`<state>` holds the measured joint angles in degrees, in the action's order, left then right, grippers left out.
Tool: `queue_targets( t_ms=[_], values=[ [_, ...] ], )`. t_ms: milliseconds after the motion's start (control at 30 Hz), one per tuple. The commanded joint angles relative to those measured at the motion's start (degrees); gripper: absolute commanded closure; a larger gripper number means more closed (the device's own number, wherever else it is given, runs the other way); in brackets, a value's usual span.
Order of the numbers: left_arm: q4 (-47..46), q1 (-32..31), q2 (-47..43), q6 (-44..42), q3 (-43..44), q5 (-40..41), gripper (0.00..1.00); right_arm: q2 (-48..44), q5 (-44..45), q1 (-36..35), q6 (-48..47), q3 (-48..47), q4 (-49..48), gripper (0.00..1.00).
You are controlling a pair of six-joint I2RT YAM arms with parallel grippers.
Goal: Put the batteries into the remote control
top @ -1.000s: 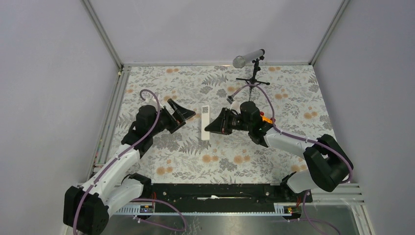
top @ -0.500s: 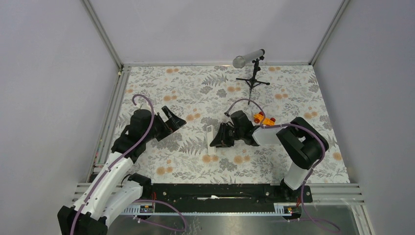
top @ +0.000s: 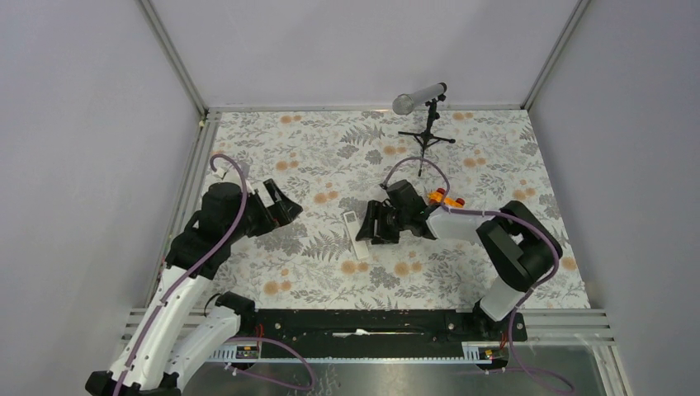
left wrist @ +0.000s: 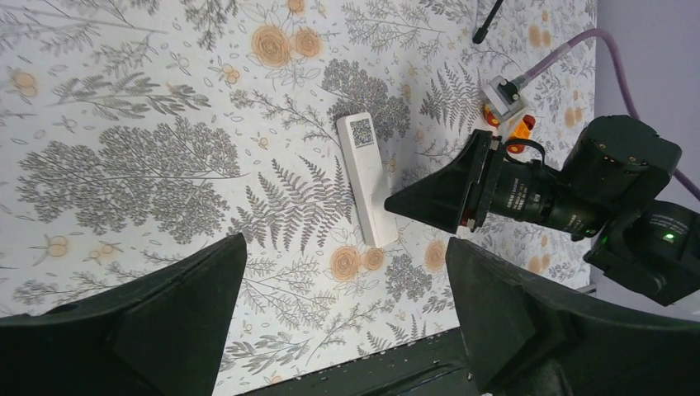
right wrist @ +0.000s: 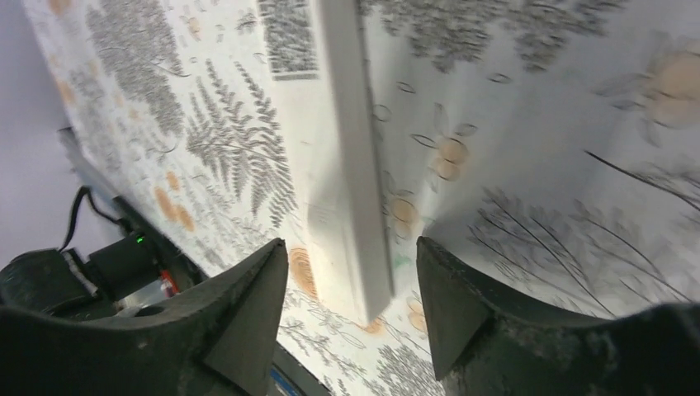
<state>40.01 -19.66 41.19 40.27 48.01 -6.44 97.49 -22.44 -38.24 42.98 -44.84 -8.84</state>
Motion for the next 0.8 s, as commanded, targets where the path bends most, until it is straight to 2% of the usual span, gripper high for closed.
queue_targets(
  t_ms=[0,133,233,400,500,633,767],
  values=[
    [5.77,0.16,-2.04,-4.58,5.77,2.83,0.01,-6.95,8.99,-0.08,-4.05,-1.15,10.81,0.32],
    [11.59,0.15,-2.4,-5.61,9.79,5.36,0.01,-18.2,15.89,-0.14,-3.79,0.57,16.14,0.18],
    [16.1,0.21,-3.31,-6.05,12.56,9.52,0.01,-29.04,26.63,-0.13,-3.89,1.38,24.6,0.01],
    [20.24,0.15,-6.57,-9.17,17.17,13.72,0.01,-49.59,49.47,-0.13,-4.78,-0.7,42.17,0.0],
    [21.93,0.15,-9.19,-11.06,20.09,15.79,0.01,-63.54,60.43,-0.09,-7.38,-2.65,49.09,0.0],
    [22.36,0.15,-13.29,-12.74,22.78,18.89,0.01,-75.26,69.23,-0.1,-11.61,-6.16,53.96,0.0],
    [23.93,0.15,-15.09,-13.37,25.24,21.03,0.01,-81.48,75.41,-0.12,-14.01,-10.89,57.5,0.0]
  ],
)
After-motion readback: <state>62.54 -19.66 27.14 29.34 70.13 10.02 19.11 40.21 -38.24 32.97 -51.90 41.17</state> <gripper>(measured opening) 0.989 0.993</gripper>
